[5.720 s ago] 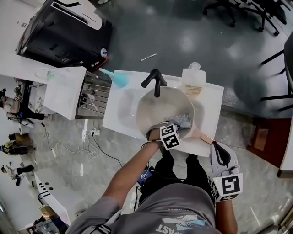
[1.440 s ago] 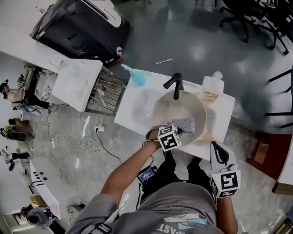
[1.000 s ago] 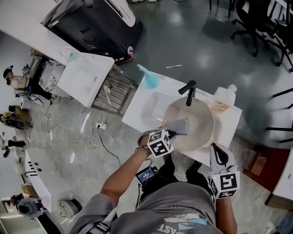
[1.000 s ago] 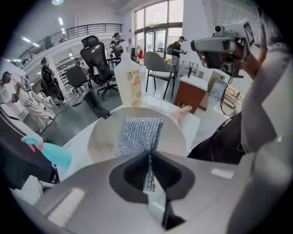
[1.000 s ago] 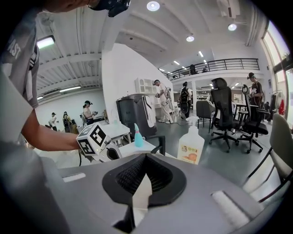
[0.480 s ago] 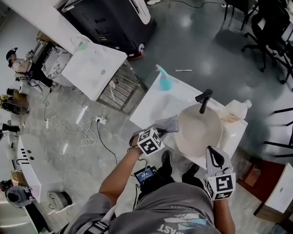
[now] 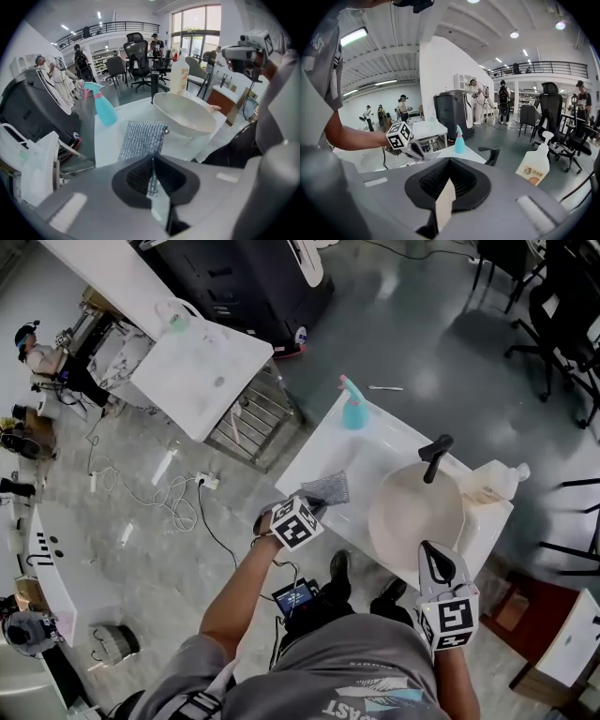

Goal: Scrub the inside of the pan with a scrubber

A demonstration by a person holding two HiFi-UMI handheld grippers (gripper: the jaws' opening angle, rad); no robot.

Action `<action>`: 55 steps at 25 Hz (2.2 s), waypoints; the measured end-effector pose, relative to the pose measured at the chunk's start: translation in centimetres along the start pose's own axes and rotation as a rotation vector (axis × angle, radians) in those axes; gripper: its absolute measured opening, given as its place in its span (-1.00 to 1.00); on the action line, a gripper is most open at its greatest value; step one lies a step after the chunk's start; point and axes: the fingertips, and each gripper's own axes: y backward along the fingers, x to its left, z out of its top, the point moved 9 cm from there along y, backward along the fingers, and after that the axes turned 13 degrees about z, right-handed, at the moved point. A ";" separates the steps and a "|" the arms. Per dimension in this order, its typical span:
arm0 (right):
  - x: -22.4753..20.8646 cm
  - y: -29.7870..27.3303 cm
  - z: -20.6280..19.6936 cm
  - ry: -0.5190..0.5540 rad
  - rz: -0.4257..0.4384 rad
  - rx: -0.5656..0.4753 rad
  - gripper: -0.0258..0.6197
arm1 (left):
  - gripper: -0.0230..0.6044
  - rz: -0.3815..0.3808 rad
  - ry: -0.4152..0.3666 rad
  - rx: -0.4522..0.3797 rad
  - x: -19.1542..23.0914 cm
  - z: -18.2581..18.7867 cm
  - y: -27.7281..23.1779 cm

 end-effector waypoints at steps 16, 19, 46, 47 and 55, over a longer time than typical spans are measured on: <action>1.7 -4.2 0.1 -0.010 0.037 0.053 -0.92 | -0.88 0.033 0.069 0.092 4.5 -5.6 -3.0; 2.0 -4.6 0.1 -0.010 0.043 0.060 -0.92 | -0.88 0.040 0.080 0.113 4.9 -6.5 -3.7; 3.5 -5.4 -2.5 -0.050 0.064 0.137 -0.92 | -0.83 0.110 0.060 0.116 4.9 -9.5 -7.2; 3.5 -5.4 -2.6 -0.052 0.065 0.140 -0.92 | -0.83 0.108 0.060 0.116 4.8 -9.4 -7.3; 3.5 -5.5 -3.6 -0.074 0.074 0.159 -0.92 | -0.82 0.113 0.055 0.105 4.6 -9.3 -7.6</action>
